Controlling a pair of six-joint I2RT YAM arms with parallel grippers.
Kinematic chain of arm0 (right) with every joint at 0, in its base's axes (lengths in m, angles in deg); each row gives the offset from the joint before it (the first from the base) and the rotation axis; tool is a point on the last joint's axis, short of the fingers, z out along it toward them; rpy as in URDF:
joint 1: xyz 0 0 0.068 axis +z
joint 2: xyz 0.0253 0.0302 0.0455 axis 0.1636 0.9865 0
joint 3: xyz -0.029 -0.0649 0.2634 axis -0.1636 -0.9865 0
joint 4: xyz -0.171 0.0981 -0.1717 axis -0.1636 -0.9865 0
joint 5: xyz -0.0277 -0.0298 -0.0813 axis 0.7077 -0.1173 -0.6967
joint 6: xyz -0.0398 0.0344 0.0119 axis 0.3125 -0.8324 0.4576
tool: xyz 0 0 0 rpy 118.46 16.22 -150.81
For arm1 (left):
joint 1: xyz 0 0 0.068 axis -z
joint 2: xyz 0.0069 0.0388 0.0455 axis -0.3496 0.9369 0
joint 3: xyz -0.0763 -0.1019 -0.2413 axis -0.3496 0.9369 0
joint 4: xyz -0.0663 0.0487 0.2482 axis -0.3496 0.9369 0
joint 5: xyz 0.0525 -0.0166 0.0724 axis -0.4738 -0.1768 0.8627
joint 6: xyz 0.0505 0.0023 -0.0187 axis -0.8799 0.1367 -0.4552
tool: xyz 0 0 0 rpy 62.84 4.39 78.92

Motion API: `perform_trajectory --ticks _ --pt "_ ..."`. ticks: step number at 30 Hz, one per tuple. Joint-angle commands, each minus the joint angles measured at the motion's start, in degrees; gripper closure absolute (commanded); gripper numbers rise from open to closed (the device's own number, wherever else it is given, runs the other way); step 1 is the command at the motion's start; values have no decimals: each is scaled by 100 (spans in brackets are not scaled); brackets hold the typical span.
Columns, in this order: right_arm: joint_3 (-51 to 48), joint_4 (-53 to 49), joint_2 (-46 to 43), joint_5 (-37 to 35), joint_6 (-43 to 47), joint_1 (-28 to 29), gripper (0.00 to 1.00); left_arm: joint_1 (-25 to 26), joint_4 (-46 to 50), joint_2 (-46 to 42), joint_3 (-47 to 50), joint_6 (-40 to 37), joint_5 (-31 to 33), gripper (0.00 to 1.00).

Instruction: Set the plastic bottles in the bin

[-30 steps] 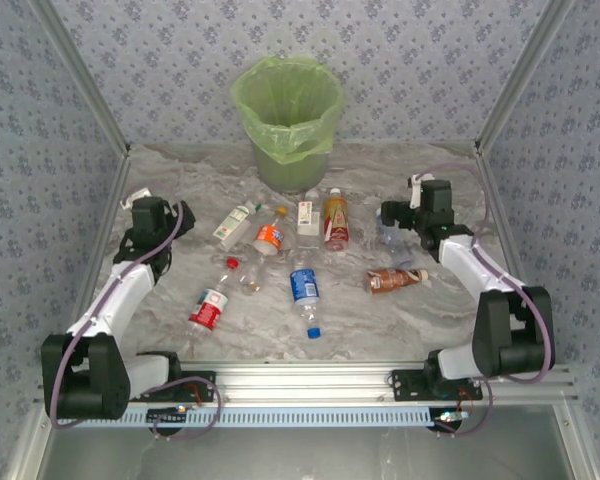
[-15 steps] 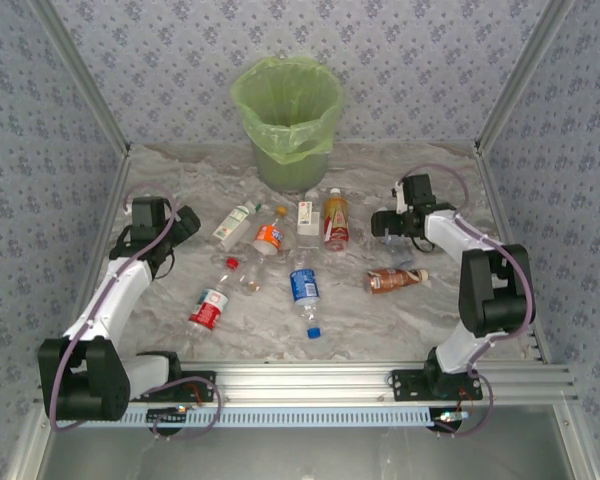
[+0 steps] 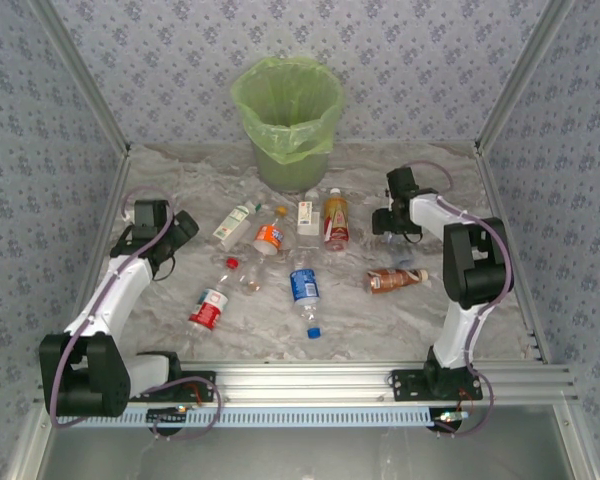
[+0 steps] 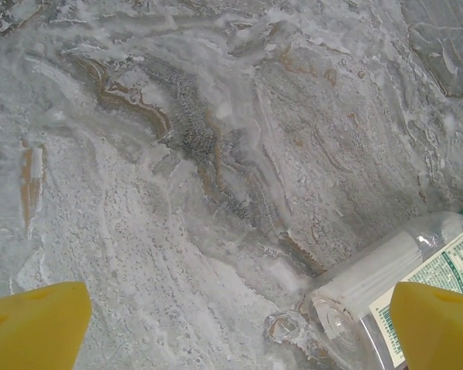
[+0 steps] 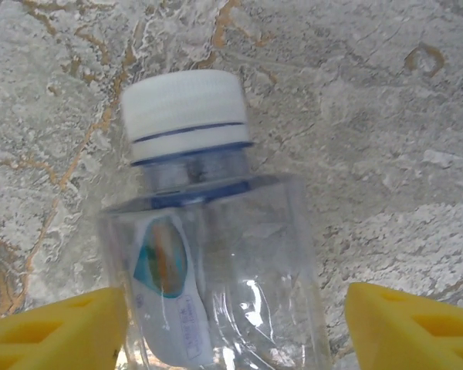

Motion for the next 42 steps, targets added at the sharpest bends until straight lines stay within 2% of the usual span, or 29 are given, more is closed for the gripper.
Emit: perform_trajectory --ticks 1,4,12,16,18,21,25,31,42 --pt "237 -440 160 -265 -154 -16 29 14 153 -63 -170 46 -44 1" --pt "410 -624 340 -266 -207 -24 33 15 293 -72 -214 -110 -141 1" --pt "794 -1101 747 -383 -362 -44 31 14 79 -319 176 -35 -629 1" --pt "748 -1092 731 -408 -445 -42 38 14 128 -378 220 9 -647 1" --pt "654 -971 619 -437 -462 -36 43 11 202 -377 156 68 -622 1" --pt "476 -769 389 -645 -502 -14 46 8 522 -277 -35 503 -311 1" --pt "236 -370 48 -1002 -523 32 50 17 752 -236 -160 681 43 1" --pt "-144 58 -399 -1103 -773 -10 57 15 261 -483 165 667 -90 1" --pt "-908 934 -1680 -913 -975 -12 64 8 -586 -806 627 222 -428 1"
